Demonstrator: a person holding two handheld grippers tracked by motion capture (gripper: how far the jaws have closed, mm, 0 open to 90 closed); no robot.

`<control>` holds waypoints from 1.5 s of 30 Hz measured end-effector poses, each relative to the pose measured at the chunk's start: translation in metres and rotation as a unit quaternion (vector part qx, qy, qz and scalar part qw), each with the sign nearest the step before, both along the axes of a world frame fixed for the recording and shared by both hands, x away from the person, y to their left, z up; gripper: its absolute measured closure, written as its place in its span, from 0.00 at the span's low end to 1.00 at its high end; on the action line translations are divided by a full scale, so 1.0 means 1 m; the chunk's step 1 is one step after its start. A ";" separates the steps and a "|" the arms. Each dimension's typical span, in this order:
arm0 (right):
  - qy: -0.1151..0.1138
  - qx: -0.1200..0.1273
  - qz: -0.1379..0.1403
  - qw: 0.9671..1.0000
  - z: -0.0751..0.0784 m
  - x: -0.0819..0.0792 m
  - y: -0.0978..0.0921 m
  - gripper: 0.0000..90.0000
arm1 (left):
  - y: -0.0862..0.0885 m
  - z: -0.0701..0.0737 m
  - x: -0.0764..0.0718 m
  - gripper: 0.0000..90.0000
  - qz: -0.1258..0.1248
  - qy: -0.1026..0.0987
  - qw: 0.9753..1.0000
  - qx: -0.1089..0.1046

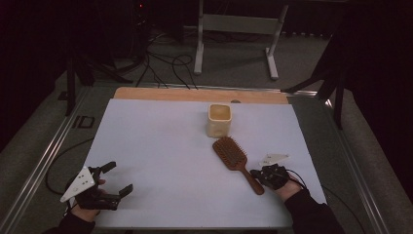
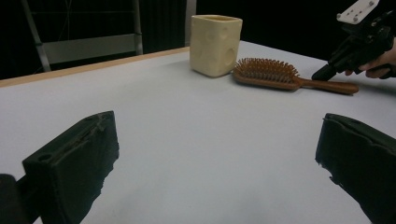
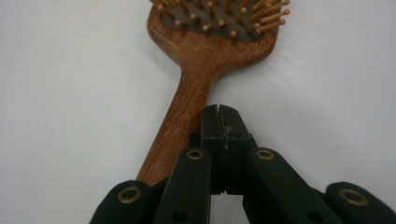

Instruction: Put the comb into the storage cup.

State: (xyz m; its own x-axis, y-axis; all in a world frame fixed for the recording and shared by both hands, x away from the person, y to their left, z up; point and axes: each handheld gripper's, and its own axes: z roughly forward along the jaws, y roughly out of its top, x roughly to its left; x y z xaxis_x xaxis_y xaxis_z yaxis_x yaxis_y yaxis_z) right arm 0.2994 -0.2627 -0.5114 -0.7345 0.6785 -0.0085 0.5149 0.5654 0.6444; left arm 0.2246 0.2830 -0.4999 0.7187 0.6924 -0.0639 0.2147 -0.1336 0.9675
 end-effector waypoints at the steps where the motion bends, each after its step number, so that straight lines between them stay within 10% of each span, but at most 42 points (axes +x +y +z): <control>1: 0.001 0.000 0.000 1.000 0.000 0.000 0.000 1.00 | 0.000 0.000 0.000 0.00 0.000 0.000 1.000 0.000; 21: -0.015 0.001 -0.059 0.998 0.022 -0.001 -0.010 0.97 | -0.001 0.000 0.000 0.00 -0.001 0.000 1.000 0.002; 45: 0.005 0.007 -0.074 0.997 0.054 -0.004 0.009 0.27 | -0.001 0.000 0.000 0.00 -0.001 0.001 1.000 0.002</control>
